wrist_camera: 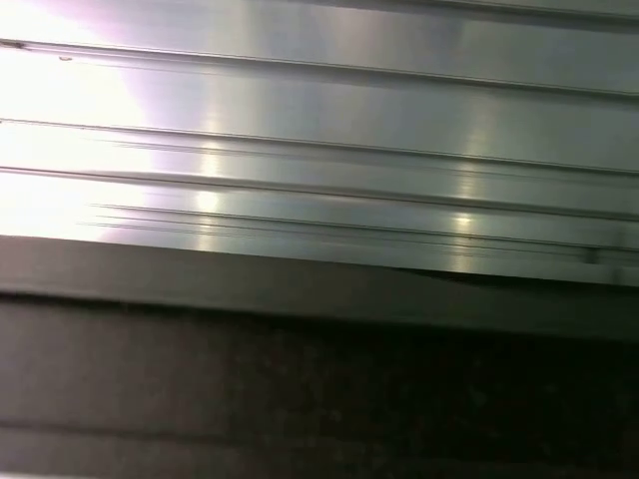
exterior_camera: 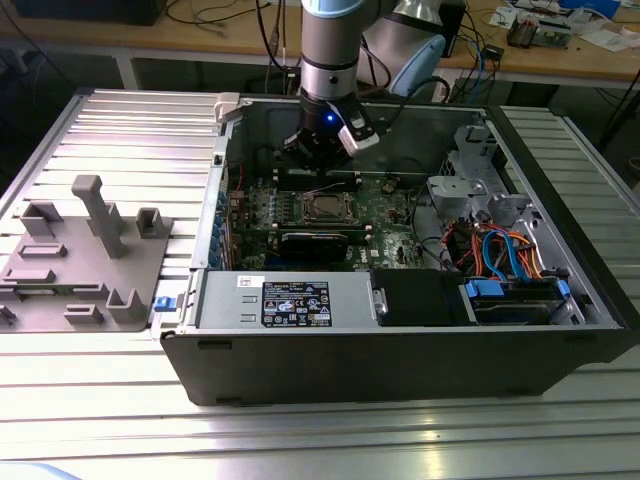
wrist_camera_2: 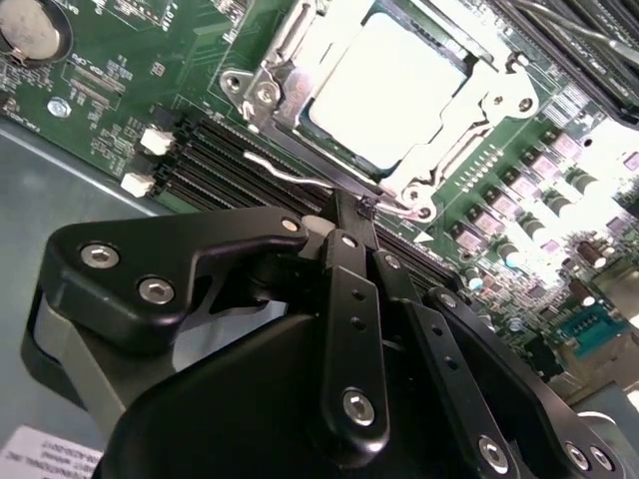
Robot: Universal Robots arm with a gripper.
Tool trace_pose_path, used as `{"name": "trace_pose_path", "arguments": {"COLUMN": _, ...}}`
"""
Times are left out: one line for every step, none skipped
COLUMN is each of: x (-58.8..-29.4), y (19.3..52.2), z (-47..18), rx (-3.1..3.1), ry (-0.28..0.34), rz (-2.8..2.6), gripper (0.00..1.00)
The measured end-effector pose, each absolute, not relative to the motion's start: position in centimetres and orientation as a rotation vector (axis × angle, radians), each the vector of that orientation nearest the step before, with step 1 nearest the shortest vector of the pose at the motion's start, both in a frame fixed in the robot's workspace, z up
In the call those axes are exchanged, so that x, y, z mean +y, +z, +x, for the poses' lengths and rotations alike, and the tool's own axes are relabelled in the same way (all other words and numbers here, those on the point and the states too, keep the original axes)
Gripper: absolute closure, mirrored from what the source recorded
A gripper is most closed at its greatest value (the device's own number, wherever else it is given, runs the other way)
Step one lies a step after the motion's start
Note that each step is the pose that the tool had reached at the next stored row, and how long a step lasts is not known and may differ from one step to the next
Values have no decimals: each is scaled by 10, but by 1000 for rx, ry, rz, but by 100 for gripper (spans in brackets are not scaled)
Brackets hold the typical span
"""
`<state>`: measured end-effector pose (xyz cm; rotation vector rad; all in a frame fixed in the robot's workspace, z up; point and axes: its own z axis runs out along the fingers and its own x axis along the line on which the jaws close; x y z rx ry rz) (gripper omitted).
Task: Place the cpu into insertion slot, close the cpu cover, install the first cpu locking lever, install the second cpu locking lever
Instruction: 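Install the first cpu locking lever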
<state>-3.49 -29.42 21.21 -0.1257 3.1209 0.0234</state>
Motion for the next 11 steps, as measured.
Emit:
{"name": "trace_pose_path", "arguments": {"x": -294, "y": 212, "z": -33, "rx": 3121, "ry": 23, "rz": -126, "gripper": 89}}
{"name": "trace_pose_path", "arguments": {"x": -294, "y": 211, "z": -32, "rx": 3121, "ry": 23, "rz": -126, "gripper": 89}}
{"name": "trace_pose_path", "arguments": {"x": -294, "y": 211, "z": -30, "rx": 3121, "ry": 23, "rz": -126, "gripper": 89}}
{"name": "trace_pose_path", "arguments": {"x": -294, "y": 210, "z": -29, "rx": 3121, "ry": 23, "rz": -126, "gripper": 89}}
{"name": "trace_pose_path", "arguments": {"x": -294, "y": 210, "z": -28, "rx": 3121, "ry": 23, "rz": -126, "gripper": 89}}
{"name": "trace_pose_path", "arguments": {"x": -294, "y": 209, "z": -27, "rx": 3121, "ry": 23, "rz": -126, "gripper": 89}}
{"name": "trace_pose_path", "arguments": {"x": -294, "y": 209, "z": -25, "rx": 3121, "ry": 23, "rz": -126, "gripper": 89}}
{"name": "trace_pose_path", "arguments": {"x": -294, "y": 208, "z": -24, "rx": 3121, "ry": 23, "rz": -126, "gripper": 89}}
{"name": "trace_pose_path", "arguments": {"x": -294, "y": 208, "z": -23, "rx": 3121, "ry": 23, "rz": -126, "gripper": 89}}
{"name": "trace_pose_path", "arguments": {"x": -294, "y": 207, "z": -21, "rx": 3121, "ry": 23, "rz": -126, "gripper": 89}}
{"name": "trace_pose_path", "arguments": {"x": -294, "y": 206, "z": -20, "rx": 3121, "ry": 23, "rz": -126, "gripper": 89}}
